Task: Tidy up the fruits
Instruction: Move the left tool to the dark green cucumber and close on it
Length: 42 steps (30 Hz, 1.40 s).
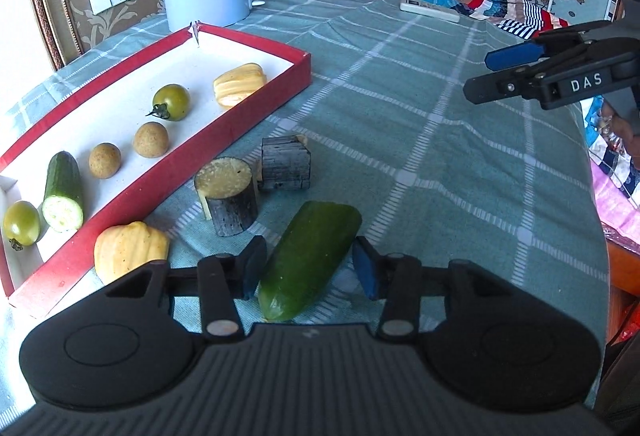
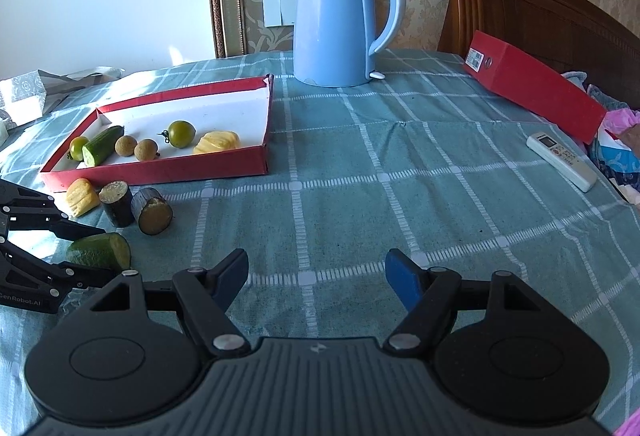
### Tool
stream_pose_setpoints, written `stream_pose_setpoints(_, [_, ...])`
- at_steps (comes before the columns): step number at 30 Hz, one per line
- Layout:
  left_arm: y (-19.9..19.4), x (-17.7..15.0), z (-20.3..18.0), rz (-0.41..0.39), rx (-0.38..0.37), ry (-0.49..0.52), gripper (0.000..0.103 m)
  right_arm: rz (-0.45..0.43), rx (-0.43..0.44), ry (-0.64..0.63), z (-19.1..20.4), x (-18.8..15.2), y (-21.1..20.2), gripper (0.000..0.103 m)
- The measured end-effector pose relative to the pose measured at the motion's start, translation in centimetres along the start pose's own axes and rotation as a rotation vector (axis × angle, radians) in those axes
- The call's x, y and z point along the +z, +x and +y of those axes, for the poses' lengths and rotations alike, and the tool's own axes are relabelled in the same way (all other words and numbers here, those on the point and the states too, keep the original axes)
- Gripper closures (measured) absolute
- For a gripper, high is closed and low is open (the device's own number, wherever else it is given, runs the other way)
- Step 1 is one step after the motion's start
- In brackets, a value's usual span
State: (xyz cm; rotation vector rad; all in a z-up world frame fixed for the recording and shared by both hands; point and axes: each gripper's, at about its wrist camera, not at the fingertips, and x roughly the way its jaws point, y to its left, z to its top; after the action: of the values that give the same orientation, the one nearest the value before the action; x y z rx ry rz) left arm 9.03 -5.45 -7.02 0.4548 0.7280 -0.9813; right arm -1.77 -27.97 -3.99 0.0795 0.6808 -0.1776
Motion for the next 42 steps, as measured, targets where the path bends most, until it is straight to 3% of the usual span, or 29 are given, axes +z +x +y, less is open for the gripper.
stream_pose_setpoints(14, [-1.2, -0.9, -0.3, -0.036, 0.105, -0.094, 0.066, 0.01, 0.036, -0.054, 1.1, 0.5, 1.0, 0.028])
stream_pose_setpoints(25, [-4.1, -2.3, 1.7, -0.075, 0.191, -0.236, 0.07, -0.029, 0.161, -0.25, 5.6, 2.3, 1.8, 0.028])
stream_pose_setpoints(34, [-7.7, -3.3, 2.6, -0.119, 0.259, -0.338, 0.074, -0.013, 0.29, -0.469, 10.4, 3.3, 4.2, 0.029])
stream_pose_setpoints(38, [-7.5, -4.2, 2.6, -0.089, 0.275, -0.349, 0.074, -0.004, 0.314, -0.491, 11.4, 3.6, 5.2, 0.029])
stream_pose_setpoints(42, [-7.9, -4.5, 2.6, -0.112, 0.291, -0.384, 0.074, -0.002, 0.324, -0.504, 11.6, 3.7, 5.5, 0.029])
